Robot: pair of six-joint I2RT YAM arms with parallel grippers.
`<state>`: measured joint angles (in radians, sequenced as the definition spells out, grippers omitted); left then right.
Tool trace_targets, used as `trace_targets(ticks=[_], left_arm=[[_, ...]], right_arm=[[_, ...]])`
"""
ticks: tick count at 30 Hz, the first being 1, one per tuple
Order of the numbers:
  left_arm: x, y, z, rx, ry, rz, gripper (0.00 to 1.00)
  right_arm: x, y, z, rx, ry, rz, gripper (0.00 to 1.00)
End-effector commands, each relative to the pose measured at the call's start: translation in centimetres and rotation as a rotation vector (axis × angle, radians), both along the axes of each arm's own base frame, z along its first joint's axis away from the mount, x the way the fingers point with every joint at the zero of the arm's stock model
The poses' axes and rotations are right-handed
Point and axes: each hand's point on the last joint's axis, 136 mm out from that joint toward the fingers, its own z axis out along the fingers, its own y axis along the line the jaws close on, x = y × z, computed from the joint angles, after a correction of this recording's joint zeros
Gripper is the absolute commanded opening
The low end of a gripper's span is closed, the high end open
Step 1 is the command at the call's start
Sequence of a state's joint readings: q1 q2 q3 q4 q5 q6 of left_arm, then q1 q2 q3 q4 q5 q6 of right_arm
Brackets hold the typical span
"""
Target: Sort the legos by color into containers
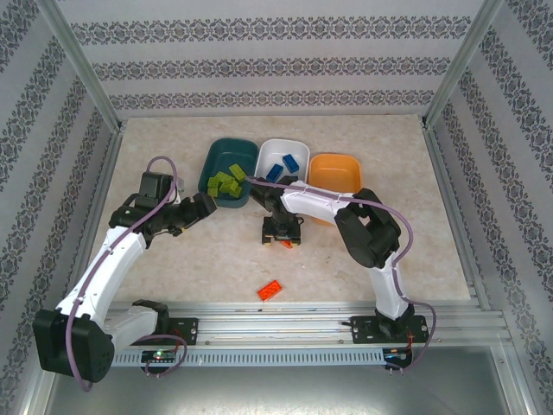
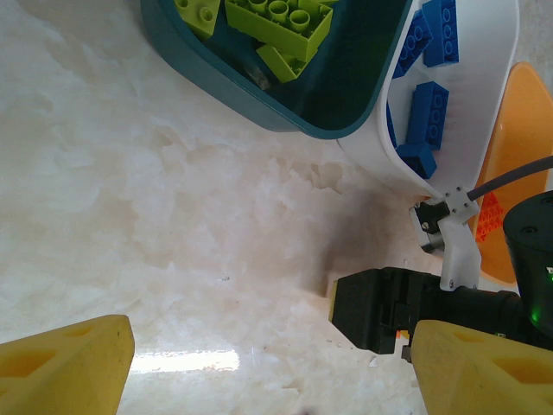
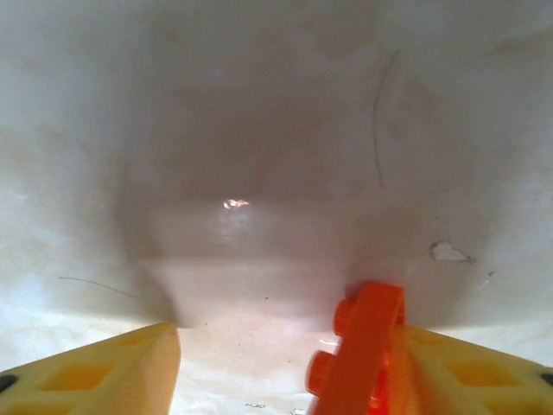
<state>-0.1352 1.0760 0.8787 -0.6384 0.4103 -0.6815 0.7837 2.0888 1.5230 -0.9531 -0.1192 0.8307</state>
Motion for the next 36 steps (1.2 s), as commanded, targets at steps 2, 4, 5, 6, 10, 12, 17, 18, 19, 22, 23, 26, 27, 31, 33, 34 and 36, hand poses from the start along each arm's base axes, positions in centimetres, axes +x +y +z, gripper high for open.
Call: trace_targets(ticks=[2,4,5,6,10,12,17,18,19,22,23,26,27,31,33,34,36], left_arm=[[-0.2,0.2,-0.2,-0.002,0.001,-0.005,0.84],[-0.1,0.1,-0.2,-0.005,0.003,-0.006,0.84],[-0.1,0.1,-0.2,-0.008,0.001,-0.005,0.84],[0.0,0.1,-0.2,-0.010,0.001,-0.005,0.84],[0.1,-0.1,-0.3,-0.018,0.004,-0.004,0.84],[0.3,-0.1,-0.3,-0.025,0.004,-0.003,0.84],[0.6,-0.3,-0.3,-0.039,0.004,0.004,0.84],[0.7,-0.3,-0.3,-0.043,0.003,0.005,0.84],[0.7,-0.4,-0.4,-0.047,0.003,0.005,0.84],[1.1,-0.5,-0.4,-0.057,0.002,0.008,0.85],[1.2,-0.6,-0.5,-0.062,0.003,0.007,0.85],[1.8,-1.0,-0.6,-0.079,0.007,0.003,0.85],[2.0,-1.2,-0.7,-0.084,0.009,0.001,0.85],[3.1,-2.1,-0.9,-0.094,0.016,-0.024,0.85],[3.6,-2.6,-0.9,-0.091,0.017,-0.041,0.85],[3.8,-2.9,-0.9,-0.090,0.017,-0.051,0.85],[4.2,-3.5,-1.0,-0.085,0.021,-0.066,0.85]], right_arm=[[-0.2,-0.5,-0.3,-0.044,-0.008,0.024,0.45],[-0.2,-0.6,-0.3,-0.044,-0.011,0.021,0.38],[-0.2,-0.8,-0.3,-0.049,-0.011,0.021,0.37],[-0.2,-0.8,-0.1,-0.049,-0.015,0.020,0.36],[0.0,-1.2,0.3,-0.052,-0.030,0.020,0.24],[0.0,-1.3,0.6,-0.052,-0.037,0.021,0.19],[-0.1,-1.5,1.1,-0.047,-0.049,0.022,0.05],[0.0,-1.7,1.2,-0.047,-0.053,0.022,0.03],[0.0,-1.7,1.3,-0.047,-0.058,0.022,0.01],[0.0,-2.0,1.8,-0.042,-0.073,0.019,0.00],[0.0,-2.1,2.1,-0.037,-0.078,0.017,0.00],[0.4,-2.6,3.5,-0.026,-0.104,0.010,0.00],[0.7,-3.0,4.2,-0.023,-0.121,0.004,0.00],[2.4,-5.3,8.0,-0.005,-0.201,-0.046,0.00],[3.4,-6.7,9.9,0.017,-0.237,-0.084,0.00],[4.1,-7.4,10.9,0.030,-0.257,-0.107,0.00],[5.4,-8.8,12.7,0.056,-0.291,-0.139,0.00]])
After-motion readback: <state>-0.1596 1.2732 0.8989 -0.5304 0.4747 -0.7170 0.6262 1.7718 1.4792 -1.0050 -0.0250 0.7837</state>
